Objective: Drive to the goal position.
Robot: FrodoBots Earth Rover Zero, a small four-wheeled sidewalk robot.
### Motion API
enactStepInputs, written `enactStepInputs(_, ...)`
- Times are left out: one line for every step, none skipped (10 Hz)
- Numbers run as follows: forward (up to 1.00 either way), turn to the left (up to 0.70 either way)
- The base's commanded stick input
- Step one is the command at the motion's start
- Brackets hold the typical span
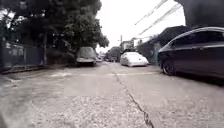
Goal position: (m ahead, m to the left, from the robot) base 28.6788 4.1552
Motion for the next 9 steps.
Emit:
enactStepInputs(1.00,0.00)
enactStepInputs(1.00,0.00)
enactStepInputs(1.00,0.00)
enactStepInputs(1.00,0.00)
enactStepInputs(1.00,0.00)
enactStepInputs(1.00,0.00)
enactStepInputs(1.00,0.00)
enactStepInputs(1.00,0.01)
enactStepInputs(1.00,0.20)
